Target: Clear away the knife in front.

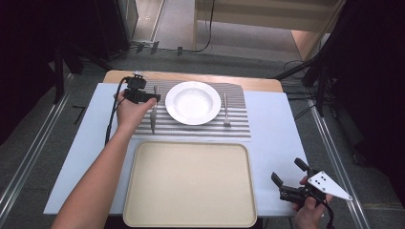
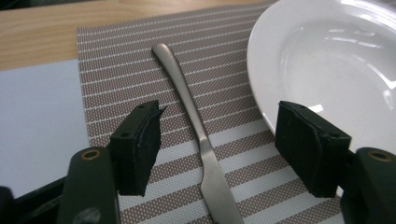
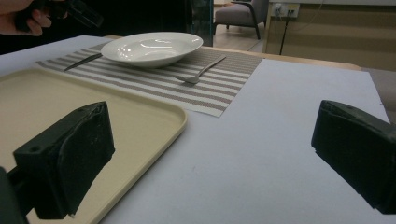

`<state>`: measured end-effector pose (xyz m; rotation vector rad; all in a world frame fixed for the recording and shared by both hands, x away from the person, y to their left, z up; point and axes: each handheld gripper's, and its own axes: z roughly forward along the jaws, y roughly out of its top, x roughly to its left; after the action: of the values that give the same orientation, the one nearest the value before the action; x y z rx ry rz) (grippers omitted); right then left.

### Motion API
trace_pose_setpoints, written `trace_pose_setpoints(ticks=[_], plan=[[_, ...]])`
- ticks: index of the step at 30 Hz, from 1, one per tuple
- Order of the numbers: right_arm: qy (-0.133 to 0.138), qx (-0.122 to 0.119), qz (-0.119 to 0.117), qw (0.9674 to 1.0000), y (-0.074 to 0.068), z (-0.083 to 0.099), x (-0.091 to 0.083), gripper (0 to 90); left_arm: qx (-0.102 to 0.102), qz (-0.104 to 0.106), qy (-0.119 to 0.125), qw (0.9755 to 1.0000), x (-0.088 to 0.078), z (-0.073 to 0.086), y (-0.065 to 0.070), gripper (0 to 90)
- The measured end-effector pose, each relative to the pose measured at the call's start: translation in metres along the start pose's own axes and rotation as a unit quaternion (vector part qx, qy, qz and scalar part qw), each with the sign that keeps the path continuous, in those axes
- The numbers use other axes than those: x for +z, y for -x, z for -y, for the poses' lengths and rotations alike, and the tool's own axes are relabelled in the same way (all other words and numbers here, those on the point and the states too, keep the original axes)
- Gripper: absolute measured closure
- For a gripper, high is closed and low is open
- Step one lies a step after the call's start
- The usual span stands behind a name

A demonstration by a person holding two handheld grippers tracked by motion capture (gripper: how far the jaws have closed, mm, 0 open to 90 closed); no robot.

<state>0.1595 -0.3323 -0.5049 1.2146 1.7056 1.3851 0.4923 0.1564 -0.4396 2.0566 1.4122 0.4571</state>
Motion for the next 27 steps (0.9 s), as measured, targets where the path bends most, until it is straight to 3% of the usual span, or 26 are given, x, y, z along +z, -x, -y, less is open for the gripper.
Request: trace_pose_setpoints(ticks=[1, 4, 10, 14, 15, 16, 18, 25, 27], plan=[[0.0, 0.0, 0.0, 1.0, 0.0, 0.0, 0.0, 0.0, 0.007, -0.032, -0.011, 0.9994, 0.003, -0.002, 0.001, 41.9], [-0.001, 0.0, 0.0, 1.0, 0.001, 0.0, 0.0, 0.0, 0.008, -0.034, -0.028, 0.999, 0.009, -0.007, 0.0, 43.6], [-0.003, 0.002, -0.001, 1.0, 0.002, 0.001, 0.001, 0.0, -0.009, -0.009, -0.035, 0.9993, 0.013, -0.012, -0.006, 53.3], [-0.003, 0.001, -0.001, 1.0, 0.002, 0.001, 0.001, 0.0, -0.006, -0.004, -0.063, 0.998, 0.02, -0.014, -0.005, 58.5], [-0.003, 0.001, 0.0, 1.0, 0.002, 0.001, 0.001, 0.0, -0.005, -0.014, -0.086, 0.9962, 0.026, -0.014, -0.004, 58.5], [-0.003, 0.001, 0.0, 1.0, 0.002, 0.001, 0.001, 0.0, -0.005, -0.014, -0.086, 0.9962, 0.026, -0.014, -0.004, 58.5], [-0.002, 0.004, 0.001, 1.0, 0.002, 0.001, 0.001, 0.0, -0.012, -0.001, -0.11, 0.9939, 0.033, -0.016, -0.004, 60.0], [-0.004, 0.006, 0.0, 1.0, 0.003, 0.002, 0.002, 0.0, -0.012, -0.013, -0.139, 0.9901, 0.045, -0.021, 0.003, 68.5], [-0.004, 0.005, 0.0, 1.0, 0.004, 0.002, 0.002, 0.0, -0.001, -0.032, -0.15, 0.9882, 0.048, -0.021, 0.007, 69.3]])
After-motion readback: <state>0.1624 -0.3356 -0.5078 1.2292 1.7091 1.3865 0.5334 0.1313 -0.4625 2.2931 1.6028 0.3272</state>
